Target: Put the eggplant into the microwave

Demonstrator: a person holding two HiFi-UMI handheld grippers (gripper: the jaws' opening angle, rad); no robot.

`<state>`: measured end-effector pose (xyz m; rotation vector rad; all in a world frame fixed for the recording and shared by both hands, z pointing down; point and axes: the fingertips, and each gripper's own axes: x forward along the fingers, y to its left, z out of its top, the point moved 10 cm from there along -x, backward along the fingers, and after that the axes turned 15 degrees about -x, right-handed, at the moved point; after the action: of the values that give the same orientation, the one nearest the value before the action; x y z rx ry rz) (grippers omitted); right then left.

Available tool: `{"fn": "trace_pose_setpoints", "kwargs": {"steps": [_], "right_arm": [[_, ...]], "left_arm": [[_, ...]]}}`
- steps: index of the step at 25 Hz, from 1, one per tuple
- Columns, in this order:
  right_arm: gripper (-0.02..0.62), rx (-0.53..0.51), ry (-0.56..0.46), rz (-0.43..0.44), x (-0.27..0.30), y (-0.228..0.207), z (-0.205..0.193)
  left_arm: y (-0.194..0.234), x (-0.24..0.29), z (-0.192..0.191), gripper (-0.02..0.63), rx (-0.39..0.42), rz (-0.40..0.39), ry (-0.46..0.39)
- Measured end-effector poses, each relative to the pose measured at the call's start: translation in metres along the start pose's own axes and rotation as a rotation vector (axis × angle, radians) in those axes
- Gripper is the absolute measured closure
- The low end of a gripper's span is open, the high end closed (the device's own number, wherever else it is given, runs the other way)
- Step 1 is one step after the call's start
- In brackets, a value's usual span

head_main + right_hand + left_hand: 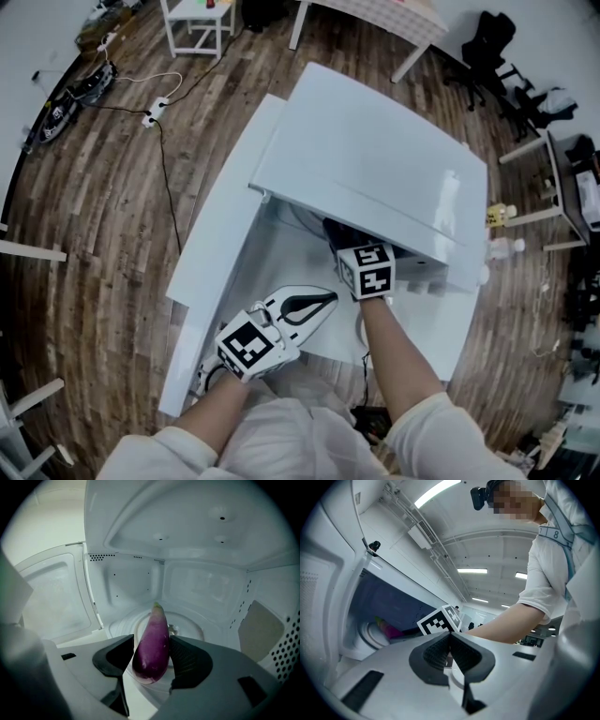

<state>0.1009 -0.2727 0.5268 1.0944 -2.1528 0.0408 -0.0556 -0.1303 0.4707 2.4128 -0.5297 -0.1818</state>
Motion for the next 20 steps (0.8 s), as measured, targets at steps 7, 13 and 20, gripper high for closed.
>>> {"fn": "trace_pose_setpoints", "kwargs": {"steps": [7,13,20], "right_arm": [[0.324,0.028,-0.025,-0.001,-0.005,0.002,-0.003],[0.324,0.066,-0.073,0.003,-0.016,0.002,-0.007],[0.324,0.127,-0.167,0.022,-0.036,0.010,-0.009]], "left_arm": [[-0.001,0.000,-0.003,0.603,0.001,0.004,0.015],[0.000,0.001,-0.004,0.603,0.009,0.020,0.017],[0.003,0.001,-0.005,0.603,0.030,0.045,0.006]]}}
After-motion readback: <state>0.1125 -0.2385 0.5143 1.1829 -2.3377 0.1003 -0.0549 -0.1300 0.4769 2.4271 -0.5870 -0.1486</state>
